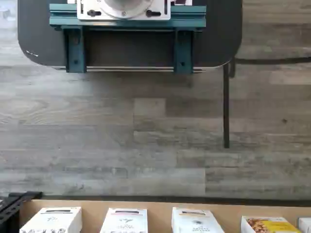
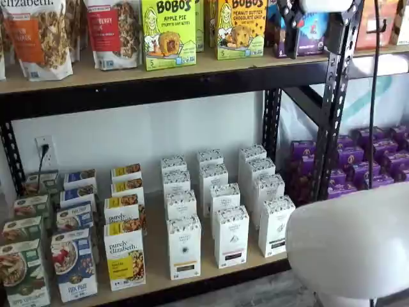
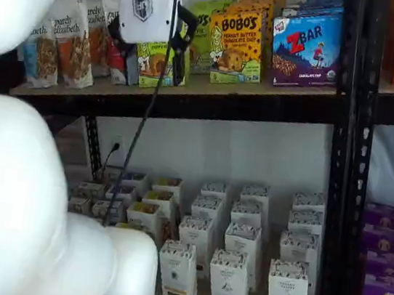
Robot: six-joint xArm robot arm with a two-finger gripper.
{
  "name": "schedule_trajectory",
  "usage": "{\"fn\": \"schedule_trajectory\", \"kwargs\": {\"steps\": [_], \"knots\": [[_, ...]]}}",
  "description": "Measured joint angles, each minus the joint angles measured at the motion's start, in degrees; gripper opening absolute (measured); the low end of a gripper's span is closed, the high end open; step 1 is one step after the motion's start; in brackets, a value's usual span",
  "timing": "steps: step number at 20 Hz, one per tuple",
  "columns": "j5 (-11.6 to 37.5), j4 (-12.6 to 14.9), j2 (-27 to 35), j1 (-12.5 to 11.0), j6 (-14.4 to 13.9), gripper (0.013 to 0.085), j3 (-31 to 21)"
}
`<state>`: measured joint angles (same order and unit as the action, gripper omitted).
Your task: Pick up the white box with a yellow strip in the middle, on the bottom shelf, the fourth box from the left
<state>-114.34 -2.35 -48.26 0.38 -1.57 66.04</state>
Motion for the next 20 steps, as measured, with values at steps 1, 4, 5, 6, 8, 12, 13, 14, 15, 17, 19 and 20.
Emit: {"fn": "schedule_trajectory", "kwargs": {"steps": [1,4,5,6,8,12,13,14,15,17,19,20], "knots": [[-0.48,-1.38,0.25,-1.24,0.58,0.085,0.19],[-1.41,-5.5,0.58,-4.58,2.1,0.085,0.43],[-1.42,-5.58,0.55,-4.52,2.05,0.085,0.4],[-1.34,-5.57,0.5,-4.34,1.92,0.085,0.3],[-0.97,-5.32,0.33,-3.75,1.49,0.085,-0.06],[1.03,-4.56,-0.55,-1.5,-0.22,0.085,-1.85],[1.64,-4.64,-0.81,-0.97,-0.72,0.085,-2.43],[2.24,-4.77,-1.01,-0.31,-1.37,0.085,-3.07],[2.77,-4.85,-1.15,0.37,-2.04,0.085,-3.7],[3.9,-5.04,-1.43,1.71,-3.35,0.085,-5.0],[5.37,-5.2,-1.85,3.07,-4.59,0.085,-6.55],[6.24,-5.32,-2.1,3.71,-5.18,0.085,-7.4]]}}
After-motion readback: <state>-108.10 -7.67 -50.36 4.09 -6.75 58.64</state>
